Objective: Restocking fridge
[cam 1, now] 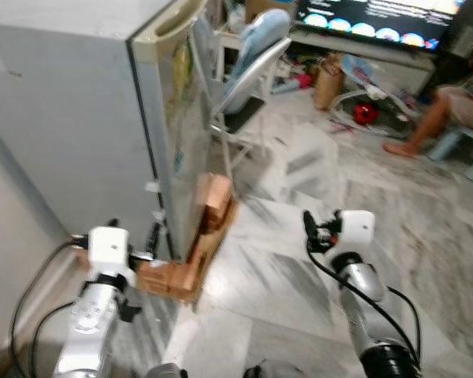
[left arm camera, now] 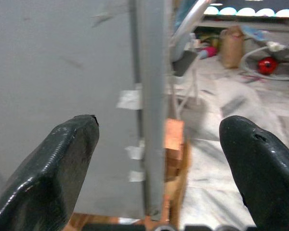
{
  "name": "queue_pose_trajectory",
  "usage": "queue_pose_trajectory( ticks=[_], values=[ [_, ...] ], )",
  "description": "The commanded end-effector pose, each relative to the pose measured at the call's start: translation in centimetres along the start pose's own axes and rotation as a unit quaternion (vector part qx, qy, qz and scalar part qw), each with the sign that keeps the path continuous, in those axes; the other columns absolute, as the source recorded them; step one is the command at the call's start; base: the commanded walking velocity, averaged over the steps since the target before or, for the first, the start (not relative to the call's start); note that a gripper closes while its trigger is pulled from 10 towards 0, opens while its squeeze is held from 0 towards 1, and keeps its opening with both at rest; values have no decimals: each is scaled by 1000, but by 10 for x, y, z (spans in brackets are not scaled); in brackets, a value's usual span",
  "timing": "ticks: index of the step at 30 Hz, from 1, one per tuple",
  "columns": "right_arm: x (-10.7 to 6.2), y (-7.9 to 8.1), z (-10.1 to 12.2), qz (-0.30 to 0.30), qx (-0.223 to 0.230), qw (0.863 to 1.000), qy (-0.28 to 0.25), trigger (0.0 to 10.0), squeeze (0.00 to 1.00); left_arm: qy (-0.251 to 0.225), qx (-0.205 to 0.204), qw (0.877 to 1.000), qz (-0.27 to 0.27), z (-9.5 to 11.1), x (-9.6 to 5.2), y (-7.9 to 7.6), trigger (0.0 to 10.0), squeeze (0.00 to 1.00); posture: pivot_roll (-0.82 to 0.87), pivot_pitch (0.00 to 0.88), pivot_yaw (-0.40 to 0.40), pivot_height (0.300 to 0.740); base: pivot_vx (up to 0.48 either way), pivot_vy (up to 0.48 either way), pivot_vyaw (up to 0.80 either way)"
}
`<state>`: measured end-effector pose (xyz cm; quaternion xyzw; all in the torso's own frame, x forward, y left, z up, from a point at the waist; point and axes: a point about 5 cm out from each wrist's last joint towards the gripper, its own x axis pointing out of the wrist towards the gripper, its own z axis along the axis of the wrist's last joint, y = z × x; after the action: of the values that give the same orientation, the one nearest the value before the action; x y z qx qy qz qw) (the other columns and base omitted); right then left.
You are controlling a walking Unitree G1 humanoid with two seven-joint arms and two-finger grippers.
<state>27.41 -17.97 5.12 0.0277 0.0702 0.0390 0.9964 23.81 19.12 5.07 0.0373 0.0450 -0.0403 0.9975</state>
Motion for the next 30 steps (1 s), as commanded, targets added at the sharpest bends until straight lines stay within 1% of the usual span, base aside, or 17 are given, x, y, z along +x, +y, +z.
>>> queue_pose_trajectory(
  ticks=[1, 10, 20, 27, 30],
  values=[
    [0, -4, 2, -5, -6, 1000, -1, 10000, 0, -10, -10, 1000, -17, 2, 1, -7, 10000, 0, 12, 0, -55, 740, 322, 0, 0],
    [2, -3, 3, -1, -5, 1000, -3, 10000, 0, -12, -11, 1000, -22, 2, 0, -11, 10000, 0, 10, 0, -58, 740, 390, 0, -564],
    [2, -4, 3, -3, -7, 1000, -2, 10000, 0, -12, -11, 1000, -25, 2, 1, -10, 10000, 0, 7, 0, -58, 740, 339, 283, 0],
    [2, -4, 3, -4, -7, 1000, -1, 10000, 0, -8, -14, 1000, -21, 2, 2, -9, 10000, 0, 8, 0, -58, 740, 0, 428, 0],
    [3, -3, 3, -3, -8, 1000, -1, 10000, 0, -8, -12, 1000, -22, 1, 2, -10, 10000, 0, 9, 0, -59, 740, 0, 0, 0]
  ],
)
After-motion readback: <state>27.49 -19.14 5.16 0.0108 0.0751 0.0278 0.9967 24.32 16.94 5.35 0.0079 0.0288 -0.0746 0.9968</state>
